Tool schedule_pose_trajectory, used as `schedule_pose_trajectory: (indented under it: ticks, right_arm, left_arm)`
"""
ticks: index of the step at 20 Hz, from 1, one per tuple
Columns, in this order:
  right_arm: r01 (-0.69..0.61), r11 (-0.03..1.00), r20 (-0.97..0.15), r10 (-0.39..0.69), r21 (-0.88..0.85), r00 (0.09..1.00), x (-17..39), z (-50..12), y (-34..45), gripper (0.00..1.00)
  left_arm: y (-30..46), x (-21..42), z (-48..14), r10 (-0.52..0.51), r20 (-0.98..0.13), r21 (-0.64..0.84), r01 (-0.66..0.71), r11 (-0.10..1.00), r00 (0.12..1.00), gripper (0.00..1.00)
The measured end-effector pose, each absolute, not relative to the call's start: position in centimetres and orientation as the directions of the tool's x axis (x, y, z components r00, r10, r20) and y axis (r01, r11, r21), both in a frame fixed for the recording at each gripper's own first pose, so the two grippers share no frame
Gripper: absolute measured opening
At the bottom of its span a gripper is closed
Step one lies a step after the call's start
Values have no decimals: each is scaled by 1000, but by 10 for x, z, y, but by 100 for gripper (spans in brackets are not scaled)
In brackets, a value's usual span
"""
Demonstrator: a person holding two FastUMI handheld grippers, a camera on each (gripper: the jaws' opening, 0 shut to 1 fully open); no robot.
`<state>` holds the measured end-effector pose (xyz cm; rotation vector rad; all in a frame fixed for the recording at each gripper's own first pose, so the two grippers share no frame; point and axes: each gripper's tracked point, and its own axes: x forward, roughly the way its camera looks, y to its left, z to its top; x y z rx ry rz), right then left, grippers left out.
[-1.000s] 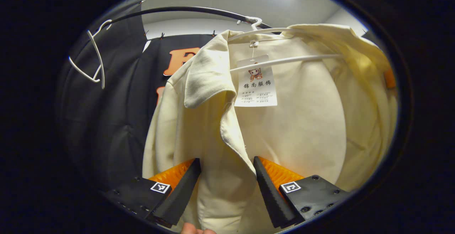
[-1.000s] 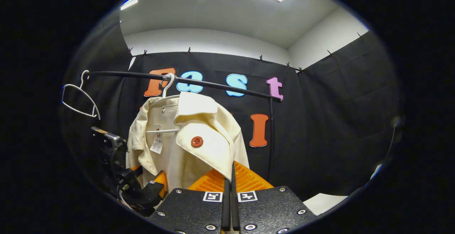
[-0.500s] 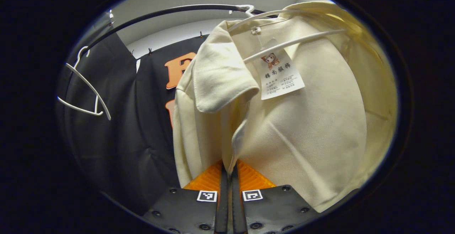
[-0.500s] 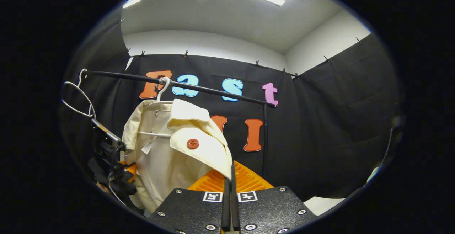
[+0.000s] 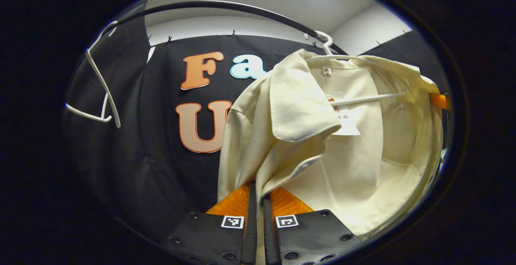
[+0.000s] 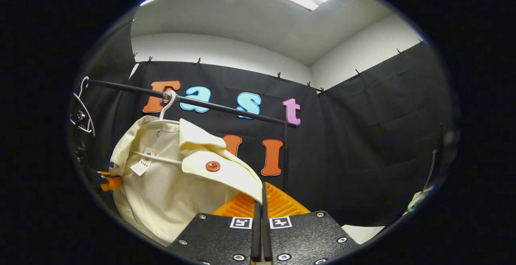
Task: Grasp the clothes on the hanger with both hands and then place them into the laundry hamper below.
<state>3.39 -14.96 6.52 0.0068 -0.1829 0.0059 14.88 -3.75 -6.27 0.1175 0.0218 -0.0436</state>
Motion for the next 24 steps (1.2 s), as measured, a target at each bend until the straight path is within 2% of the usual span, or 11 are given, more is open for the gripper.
schedule_pose_trajectory:
  ticks: [1,3,4,6,9,12,14,20,24]
  right_arm:
    - [-2,1000,185,2,2,983,33,66,-150,1]
    - [-7,1000,188,8,-8,982,33,68,-147,1]
    - [-11,1000,187,13,-12,982,33,69,-145,1]
    - [-9,1000,185,14,-24,983,33,68,-145,1]
    - [-11,1000,187,13,-14,982,31,68,-148,1]
    - [6,1000,220,-5,-4,975,31,79,-156,1]
    - [25,1000,253,-21,-13,967,31,94,-164,1]
    - [62,998,342,-55,-11,938,49,145,-194,1]
    - [68,998,365,-68,13,929,76,157,-207,1]
  left_arm:
    - [-35,147,-59,-66,-20,39,67,997,998,16]
    - [-16,144,-52,-14,-20,12,14,1000,1000,16]
    - [-13,139,-46,0,-3,25,0,1000,1000,17]
    - [-14,139,-27,-3,42,77,0,997,999,10]
    - [-27,137,1,-42,100,183,23,983,994,12]
    - [-25,138,24,-31,146,260,-8,966,989,12]
    - [-9,147,25,27,140,297,-68,952,990,12]
    - [49,175,66,218,241,333,-292,897,946,12]
    - [57,199,78,239,290,325,-331,886,927,13]
